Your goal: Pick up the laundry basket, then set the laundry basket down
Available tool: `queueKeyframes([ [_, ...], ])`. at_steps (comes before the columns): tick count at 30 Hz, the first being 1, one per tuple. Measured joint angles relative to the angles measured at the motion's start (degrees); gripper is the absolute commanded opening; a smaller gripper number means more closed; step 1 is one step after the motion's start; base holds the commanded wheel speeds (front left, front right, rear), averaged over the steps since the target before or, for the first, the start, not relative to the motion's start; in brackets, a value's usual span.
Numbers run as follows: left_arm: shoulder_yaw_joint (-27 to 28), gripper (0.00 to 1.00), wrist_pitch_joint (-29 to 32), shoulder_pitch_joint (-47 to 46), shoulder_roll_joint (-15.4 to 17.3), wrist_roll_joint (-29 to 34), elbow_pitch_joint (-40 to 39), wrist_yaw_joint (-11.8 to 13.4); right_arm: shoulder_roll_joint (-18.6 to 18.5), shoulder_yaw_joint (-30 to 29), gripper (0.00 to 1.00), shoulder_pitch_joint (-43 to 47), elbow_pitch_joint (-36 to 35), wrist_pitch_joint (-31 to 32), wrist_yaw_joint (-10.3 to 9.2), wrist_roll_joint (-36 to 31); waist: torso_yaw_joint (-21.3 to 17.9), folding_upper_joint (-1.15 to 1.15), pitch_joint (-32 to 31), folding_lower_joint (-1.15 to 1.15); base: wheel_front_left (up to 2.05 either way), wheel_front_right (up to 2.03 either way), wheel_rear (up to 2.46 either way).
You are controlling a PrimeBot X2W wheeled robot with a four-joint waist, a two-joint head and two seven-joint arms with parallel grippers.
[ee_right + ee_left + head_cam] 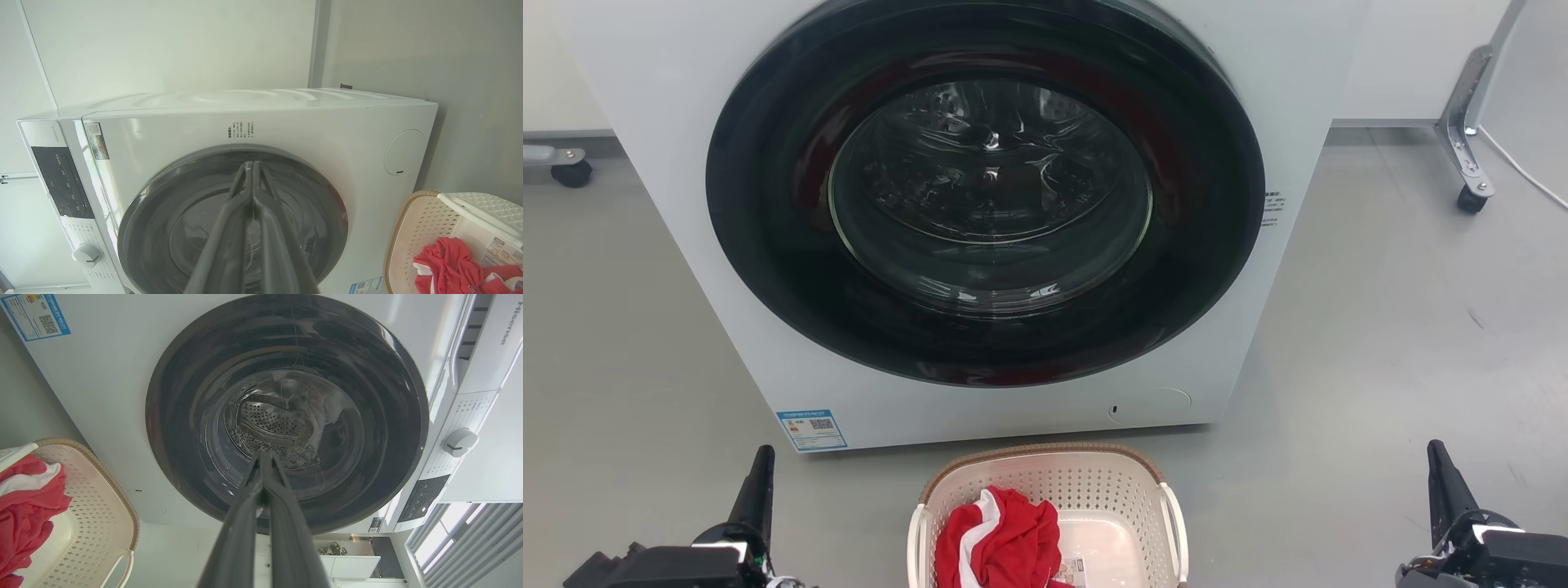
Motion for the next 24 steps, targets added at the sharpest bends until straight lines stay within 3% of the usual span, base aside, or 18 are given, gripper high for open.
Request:
queueKeyframes([
  [24,0.0,0.00,0.0,0.0,0.0,0.0,0.1,-0.4,0.0,0.0,0.00,0.0,0.0,0.0,0.00,0.1,0.0,0.00,0.0,0.00,0.00,0.00,0.00],
])
